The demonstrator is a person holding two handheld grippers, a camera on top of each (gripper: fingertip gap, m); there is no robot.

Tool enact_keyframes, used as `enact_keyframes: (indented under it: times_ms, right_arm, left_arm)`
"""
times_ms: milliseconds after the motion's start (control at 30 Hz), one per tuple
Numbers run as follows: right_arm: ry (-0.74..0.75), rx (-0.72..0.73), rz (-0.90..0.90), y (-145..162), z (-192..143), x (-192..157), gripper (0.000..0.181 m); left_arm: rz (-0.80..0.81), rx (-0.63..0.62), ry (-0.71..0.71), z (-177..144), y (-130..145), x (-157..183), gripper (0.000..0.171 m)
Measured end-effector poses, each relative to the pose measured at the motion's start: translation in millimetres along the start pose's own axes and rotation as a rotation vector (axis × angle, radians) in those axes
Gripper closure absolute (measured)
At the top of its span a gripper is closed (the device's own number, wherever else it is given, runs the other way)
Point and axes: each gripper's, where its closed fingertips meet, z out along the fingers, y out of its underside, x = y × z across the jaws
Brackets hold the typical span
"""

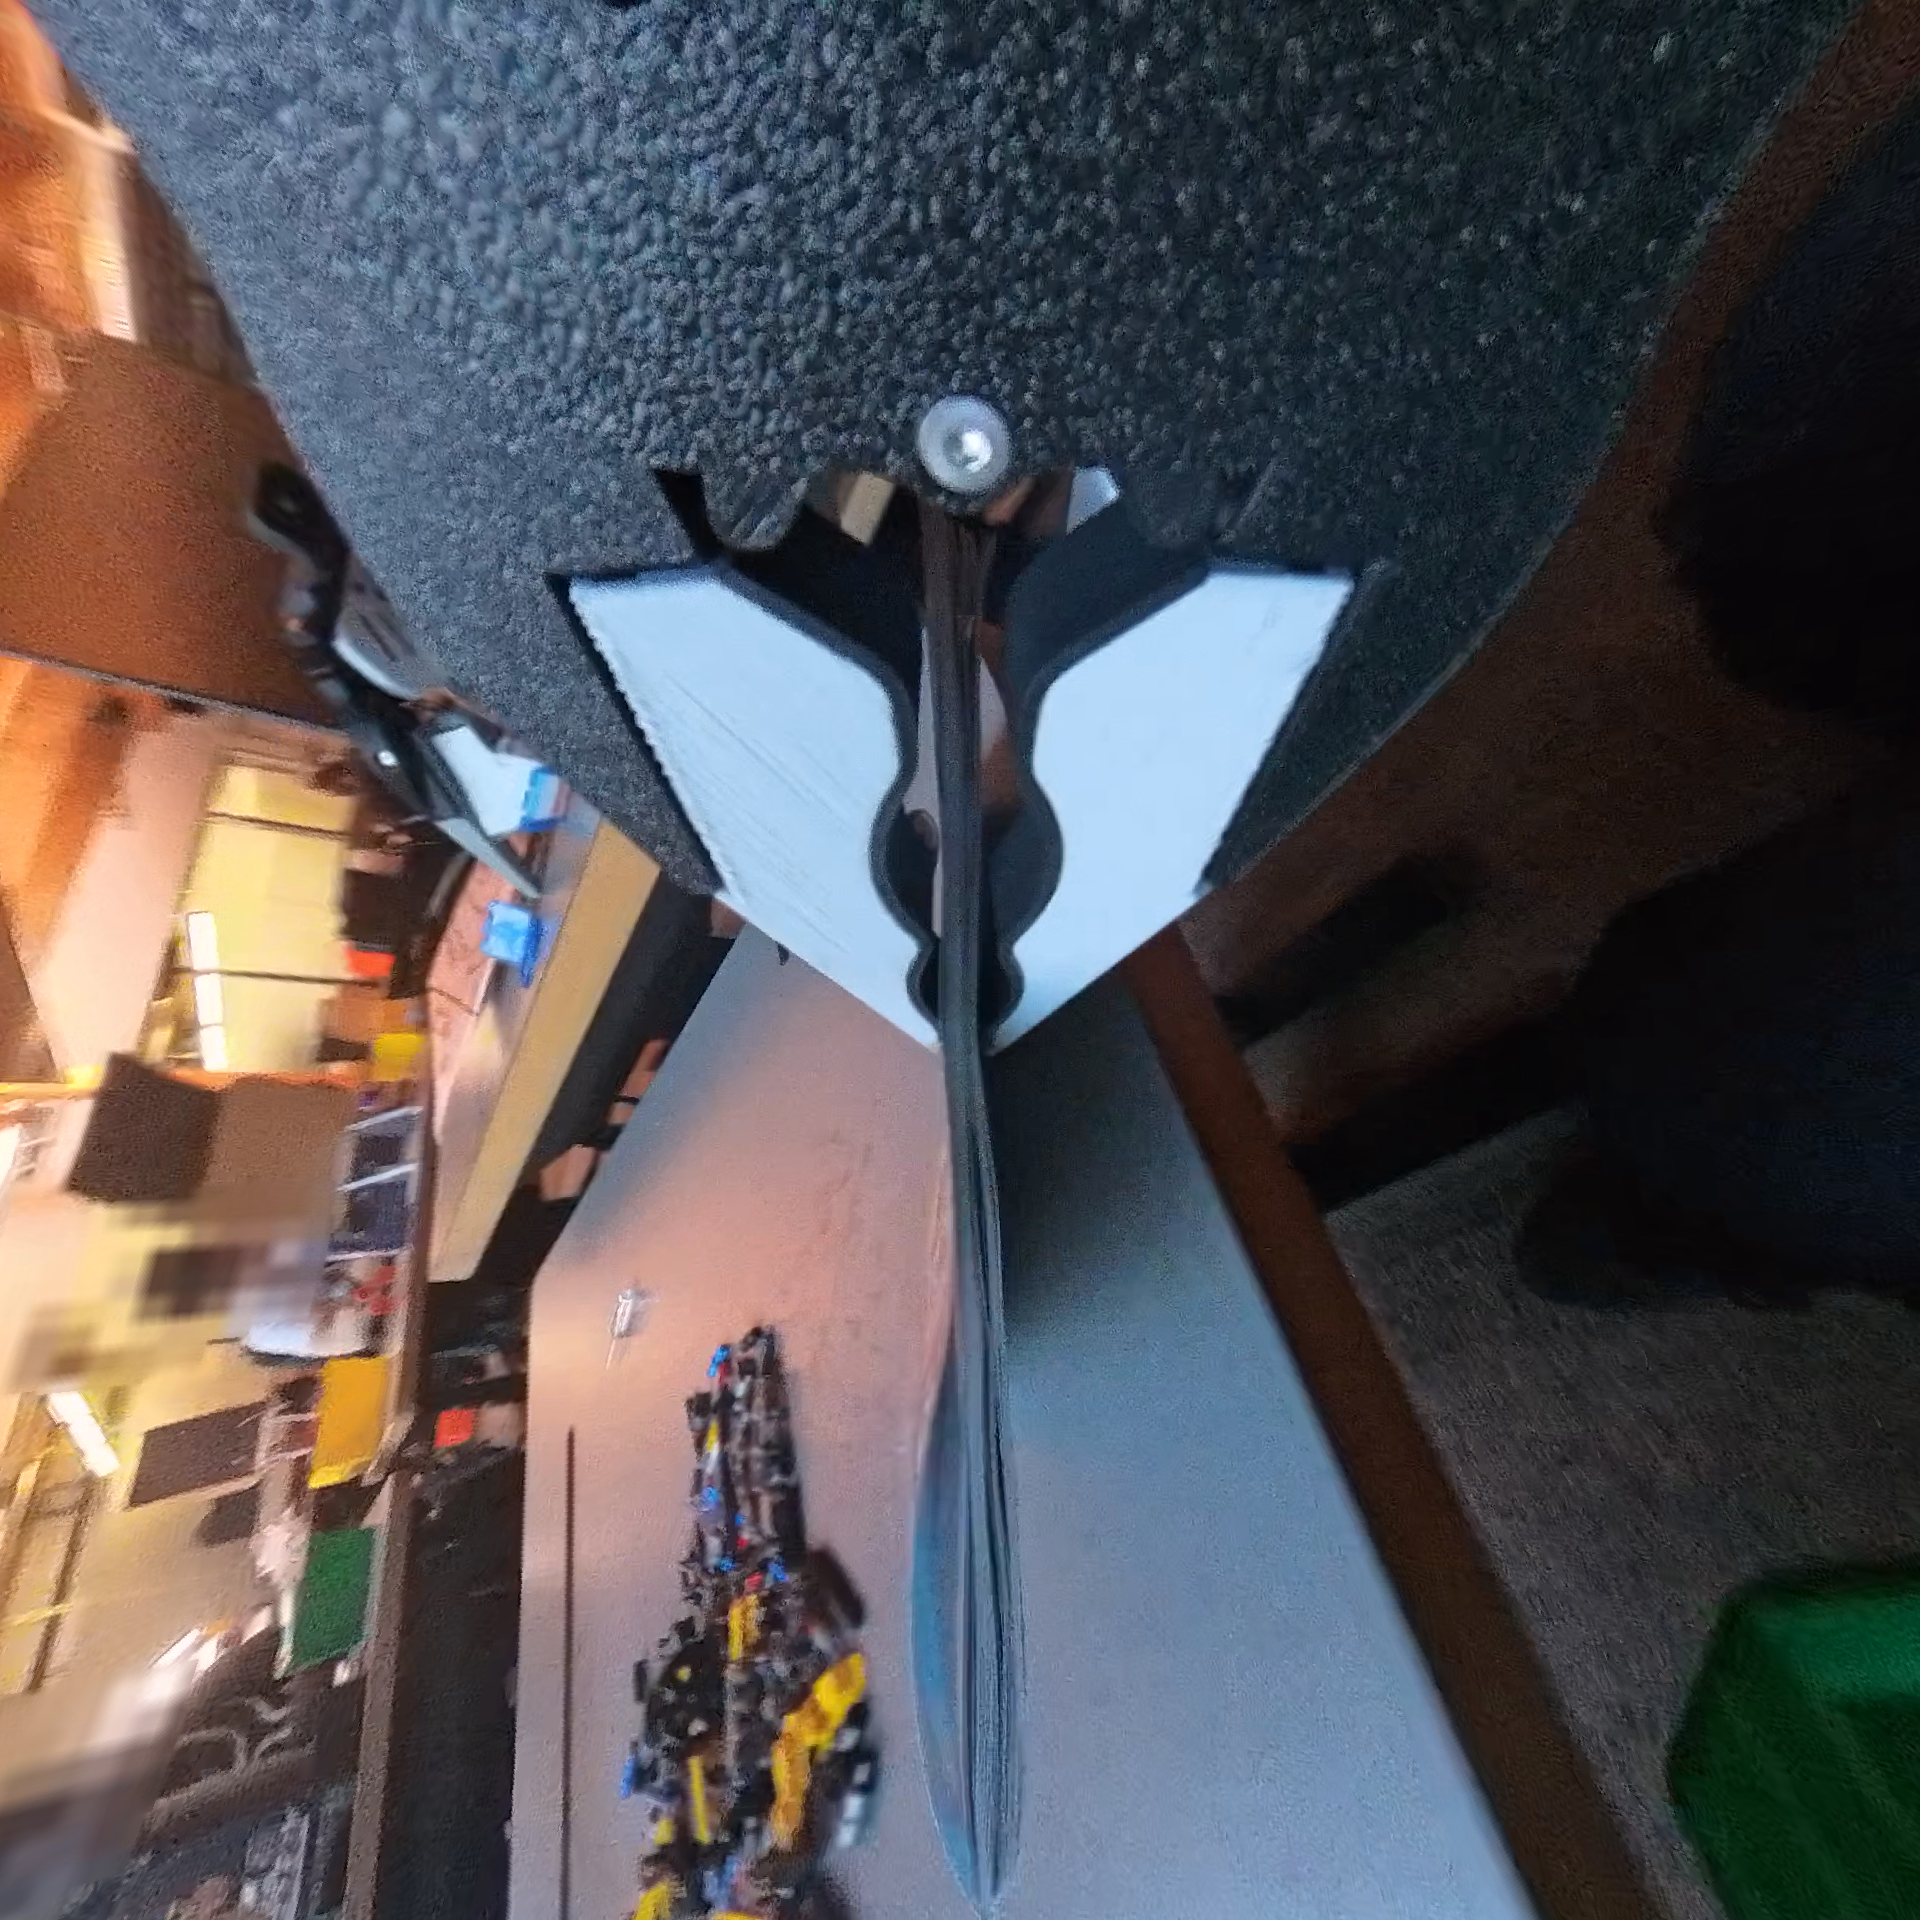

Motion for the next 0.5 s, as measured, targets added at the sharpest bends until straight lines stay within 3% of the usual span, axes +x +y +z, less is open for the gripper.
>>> enact_keyframes:
  times_ms: [167, 300, 400, 500]
  right_arm:
    - [-0.083, 0.07, 0.254, -5.7, -2.9, 58.7, 0.181]
    - [-0.08, 0.132, 0.422, -9.4, 13.5, 121.3, 0.181]
    - [-0.083, 0.141, 0.501, -12.2, 43.2, 159.6, 0.181]
    - [-0.098, 0.076, 0.501, -10.8, 94.6, 182.5, 0.181]
  left_arm:
    - [0.075, -0.015, -0.036, 13.2, -11.9, -11.6, 0.167]
    - [0.093, 0.018, -0.037, 18.5, -21.0, -11.6, 0.168]
    - [0.089, 0.014, -0.048, 21.9, -20.4, -12.4, 0.168]
    - [0.073, 0.027, -0.034, 23.9, -21.7, -10.5, 0.168]
